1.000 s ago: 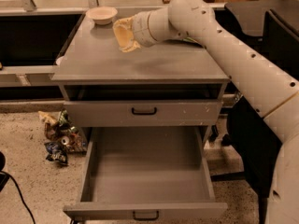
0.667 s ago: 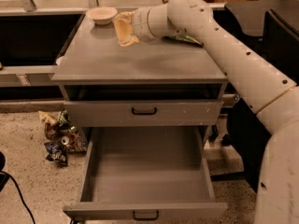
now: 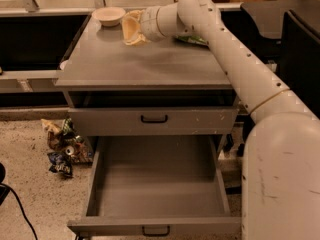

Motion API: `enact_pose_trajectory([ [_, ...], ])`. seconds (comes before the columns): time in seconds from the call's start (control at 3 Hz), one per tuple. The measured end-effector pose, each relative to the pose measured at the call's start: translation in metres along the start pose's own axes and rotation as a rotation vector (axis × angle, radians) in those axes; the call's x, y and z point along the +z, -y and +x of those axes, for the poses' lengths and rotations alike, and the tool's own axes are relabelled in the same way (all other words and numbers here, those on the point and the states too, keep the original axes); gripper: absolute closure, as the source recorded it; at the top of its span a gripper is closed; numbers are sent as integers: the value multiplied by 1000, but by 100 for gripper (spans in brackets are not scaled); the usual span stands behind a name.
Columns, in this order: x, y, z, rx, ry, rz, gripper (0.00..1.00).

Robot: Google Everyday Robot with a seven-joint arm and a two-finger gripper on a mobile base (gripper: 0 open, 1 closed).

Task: Pick sponge from middle drawer and place on counter

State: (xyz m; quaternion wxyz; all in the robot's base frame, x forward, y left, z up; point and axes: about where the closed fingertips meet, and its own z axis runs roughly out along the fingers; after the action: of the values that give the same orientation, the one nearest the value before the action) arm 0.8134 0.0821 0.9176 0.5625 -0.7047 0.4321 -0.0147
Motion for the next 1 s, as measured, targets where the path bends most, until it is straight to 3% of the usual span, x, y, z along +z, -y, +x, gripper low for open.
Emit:
enact_pose_trajectory([
  [0.33,14,-3,14,86,23,-7,81],
  [1.0,23,-4,27,149,25,-17,34],
])
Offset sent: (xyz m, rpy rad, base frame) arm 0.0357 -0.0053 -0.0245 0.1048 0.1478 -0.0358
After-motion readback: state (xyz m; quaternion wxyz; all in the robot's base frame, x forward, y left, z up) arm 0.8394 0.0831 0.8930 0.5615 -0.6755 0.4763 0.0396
